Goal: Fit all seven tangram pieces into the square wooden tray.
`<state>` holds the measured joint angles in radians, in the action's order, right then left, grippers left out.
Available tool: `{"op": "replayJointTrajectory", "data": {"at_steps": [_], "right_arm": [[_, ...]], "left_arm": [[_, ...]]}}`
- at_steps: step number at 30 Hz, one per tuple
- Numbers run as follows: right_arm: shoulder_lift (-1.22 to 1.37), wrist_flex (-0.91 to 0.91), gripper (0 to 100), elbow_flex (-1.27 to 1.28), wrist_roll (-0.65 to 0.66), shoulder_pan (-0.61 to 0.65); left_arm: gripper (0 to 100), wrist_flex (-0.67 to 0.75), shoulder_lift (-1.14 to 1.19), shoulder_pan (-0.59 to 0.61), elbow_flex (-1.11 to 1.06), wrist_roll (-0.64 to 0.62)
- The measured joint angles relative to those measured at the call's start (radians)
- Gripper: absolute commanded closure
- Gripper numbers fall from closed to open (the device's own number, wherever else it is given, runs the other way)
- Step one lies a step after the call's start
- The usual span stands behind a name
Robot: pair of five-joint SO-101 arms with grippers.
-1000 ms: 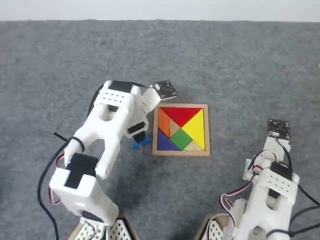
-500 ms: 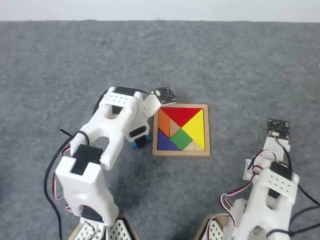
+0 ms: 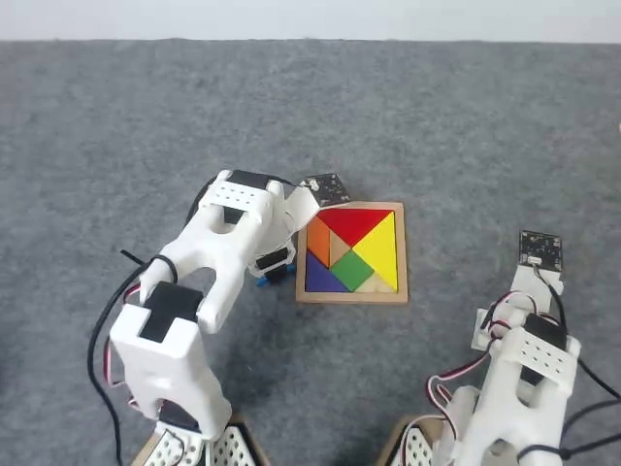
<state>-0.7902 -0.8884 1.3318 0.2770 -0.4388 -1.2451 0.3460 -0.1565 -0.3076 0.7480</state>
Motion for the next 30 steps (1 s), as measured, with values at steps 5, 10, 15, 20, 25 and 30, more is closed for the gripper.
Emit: {"op": "replayJointTrajectory", "data": {"at_steps": [5, 10, 15, 20, 25, 30], "right_arm": [[0.0, 0.0, 83.8, 0.0, 0.0, 0.0], [0.0, 0.0, 83.8, 0.0, 0.0, 0.0], [0.0, 0.0, 83.8, 0.0, 0.0, 0.0], [0.0, 0.0, 83.8, 0.0, 0.0, 0.0], [0.0, 0.003, 83.8, 0.0, 0.0, 0.0], [0.0, 0.006, 83.8, 0.0, 0.0, 0.0]], "left_arm": [[98, -0.043, 0.011, -0.002, 0.025, -0.005], [98, -0.071, 0.015, -0.002, 0.052, -0.006], [98, -0.129, -0.037, -0.002, 0.069, -0.006], [98, -0.173, -0.133, 0.0, 0.064, -0.02], [98, -0.192, -0.192, 0.0, 0.051, -0.021], [98, -0.152, -0.195, 0.002, -0.005, -0.021]]}}
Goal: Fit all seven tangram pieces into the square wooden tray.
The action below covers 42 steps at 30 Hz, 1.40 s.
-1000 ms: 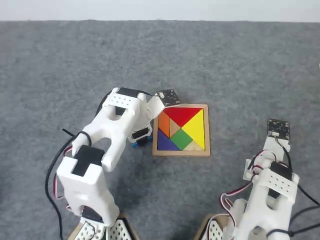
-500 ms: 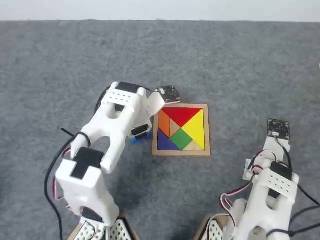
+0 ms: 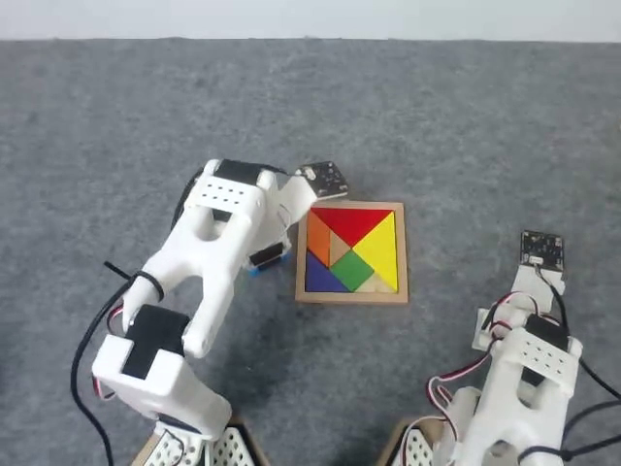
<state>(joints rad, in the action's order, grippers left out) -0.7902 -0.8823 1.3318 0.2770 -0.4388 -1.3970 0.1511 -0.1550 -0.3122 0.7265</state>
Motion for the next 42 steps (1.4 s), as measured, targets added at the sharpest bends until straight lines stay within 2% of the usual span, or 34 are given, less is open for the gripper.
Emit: {"op": "replayJointTrajectory", "data": {"at_steps": [5, 10, 14, 18, 24, 33, 42], "right_arm": [[0.0, 0.0, 83.8, 0.0, 0.0, 0.0], [0.0, 0.0, 83.8, 0.0, 0.0, 0.0], [0.0, 0.0, 83.8, 0.0, 0.0, 0.0], [0.0, 0.0, 83.8, 0.0, 0.0, 0.0], [0.0, 0.0, 83.8, 0.0, 0.0, 0.0], [0.0, 0.0, 83.9, 0.0, 0.0, -0.074], [0.0, 0.0, 83.8, 0.0, 0.0, -0.074]], "left_arm": [[98, 0.04, 0.0, 0.0, -0.026, 0.0], [98, -0.048, -0.069, -0.031, 0.009, 0.0], [98, -0.114, -0.153, -0.123, 0.018, -0.008], [98, -0.118, -0.186, -0.241, 0.023, -0.043], [98, 0.005, -0.181, -0.376, 0.023, -0.049], [98, 0.123, 0.005, -0.546, 0.025, -0.049], [98, 0.138, 0.101, -0.568, 0.097, -0.06]]}}
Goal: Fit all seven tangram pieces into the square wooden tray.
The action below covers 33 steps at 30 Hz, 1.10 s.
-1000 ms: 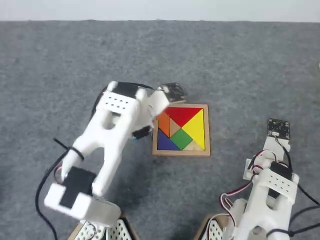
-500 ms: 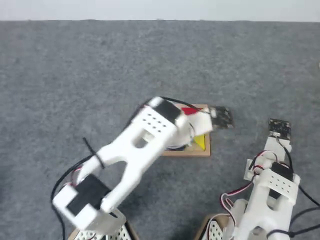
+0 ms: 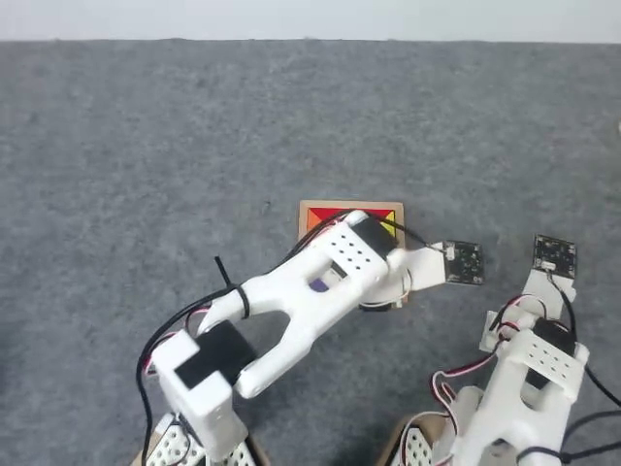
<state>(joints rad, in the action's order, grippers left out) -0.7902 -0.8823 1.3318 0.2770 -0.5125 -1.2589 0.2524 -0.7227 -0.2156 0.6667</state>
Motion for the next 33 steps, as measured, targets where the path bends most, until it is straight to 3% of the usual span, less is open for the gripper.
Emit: {"op": "replayJointTrajectory", "data": {"at_steps": [15, 22, 33], "right_arm": [[0.0, 0.0, 83.8, 0.0, 0.0, 0.0], [0.0, 0.0, 83.8, 0.0, 0.0, 0.0], [0.0, 0.0, 83.8, 0.0, 0.0, 0.0]], "left_arm": [[98, 0.0, 0.023, 0.018, 0.04, 0.006], [85, 0.0, 0.023, 0.069, 0.04, 0.0], [85, 0.029, 0.023, 0.074, 0.04, -0.012]]}}
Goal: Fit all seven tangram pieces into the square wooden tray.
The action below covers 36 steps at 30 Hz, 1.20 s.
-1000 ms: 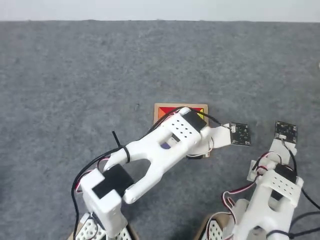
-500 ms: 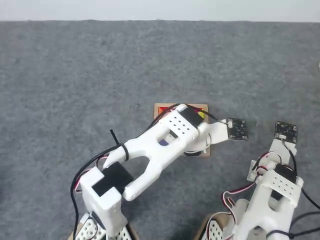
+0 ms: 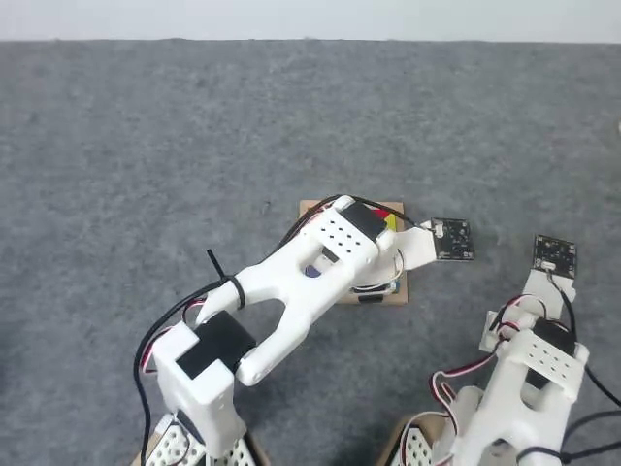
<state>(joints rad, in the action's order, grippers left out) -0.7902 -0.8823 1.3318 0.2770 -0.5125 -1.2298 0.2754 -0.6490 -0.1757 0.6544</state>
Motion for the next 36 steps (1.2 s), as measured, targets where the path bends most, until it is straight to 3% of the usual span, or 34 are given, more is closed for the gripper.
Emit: {"op": "replayJointTrajectory", "data": {"at_steps": [24, 32, 36], "right_arm": [[0.0, 0.0, 83.7, 0.0, 0.0, 0.0], [0.0, 0.0, 84.6, 0.0, 0.0, 0.0], [0.0, 0.0, 91.9, 0.0, 0.0, 0.0]], "left_arm": [[85, 0.13, 0.002, 0.081, 0.0, -0.044], [87, 0.183, 0.002, 0.112, 0.0, -0.227], [90, 0.187, -0.009, 0.161, -0.003, -0.361]]}}
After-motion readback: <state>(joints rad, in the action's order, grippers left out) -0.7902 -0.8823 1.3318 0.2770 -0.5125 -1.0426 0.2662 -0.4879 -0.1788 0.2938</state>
